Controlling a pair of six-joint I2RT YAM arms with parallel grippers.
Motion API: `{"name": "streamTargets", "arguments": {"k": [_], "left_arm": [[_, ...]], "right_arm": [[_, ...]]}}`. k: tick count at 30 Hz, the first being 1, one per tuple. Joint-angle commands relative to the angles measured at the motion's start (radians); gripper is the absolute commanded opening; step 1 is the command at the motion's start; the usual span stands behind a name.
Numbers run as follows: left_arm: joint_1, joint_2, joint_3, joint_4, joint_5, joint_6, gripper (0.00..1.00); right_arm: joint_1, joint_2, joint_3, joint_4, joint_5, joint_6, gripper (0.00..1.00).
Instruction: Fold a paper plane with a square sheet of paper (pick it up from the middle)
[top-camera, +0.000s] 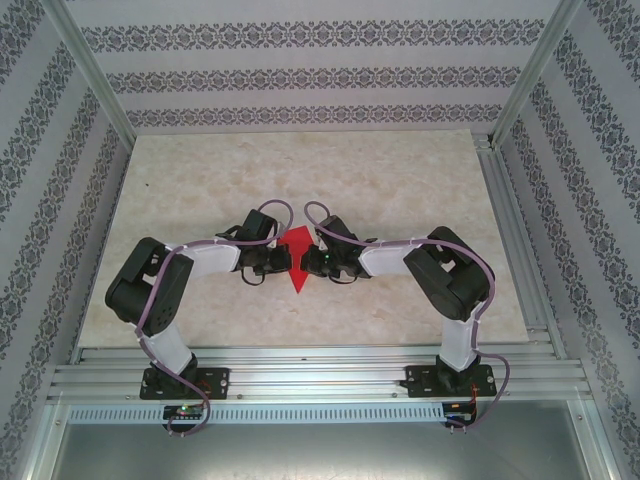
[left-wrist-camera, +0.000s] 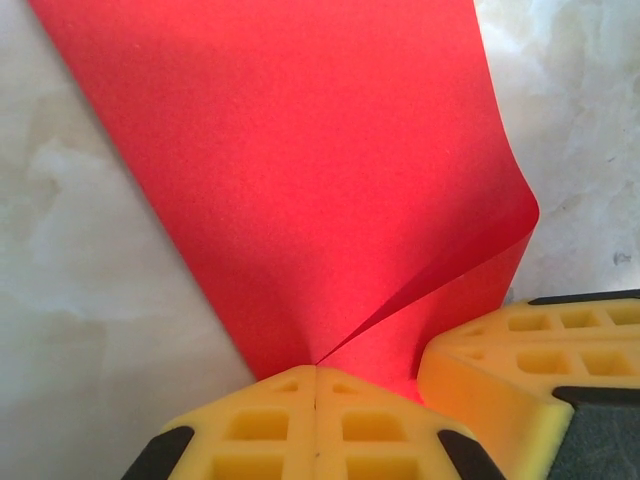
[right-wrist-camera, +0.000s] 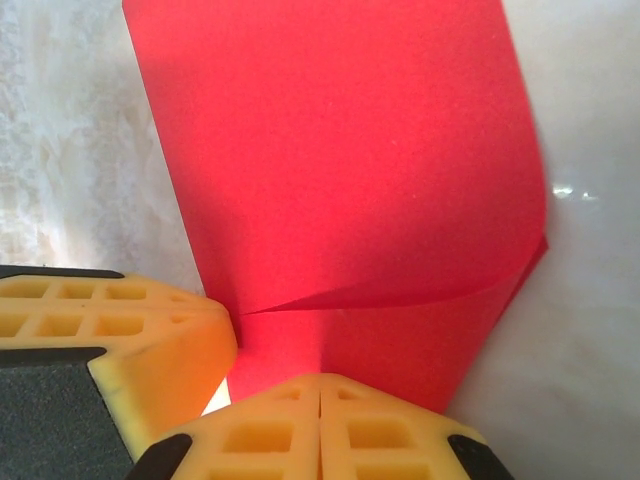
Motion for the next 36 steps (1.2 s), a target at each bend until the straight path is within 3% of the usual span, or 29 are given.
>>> {"name": "streamTargets", "arguments": {"k": [1,6,10,21,36], "left_arm": [[-0.005,-0.057,0.006,-0.099,-0.055,0.025,0.11],[-0.006,-0.144,-0.020,-0.079,-0.040,0.002,0.22],[-0.012,-0.192,-0.075,-0.040,0.008,-0.030,0.24],[-0.062,-0.201,-0.201,0.106,0.129,-0.141,0.12],[-0.084,-0.160,-0.227,0.177,0.141,-0.173,0.12]], "right_arm": [[-0.003,0.019,0.018,0.001,0.003,-0.005,0.07],[0.001,0.020,0.018,-0.010,0.012,0.020,0.07],[0.017,0.011,0.017,-0.012,0.028,0.061,0.07],[0.068,0.006,-0.026,0.130,0.006,0.226,0.08],[0.054,0.016,-0.030,0.138,0.016,0.240,0.08]]}}
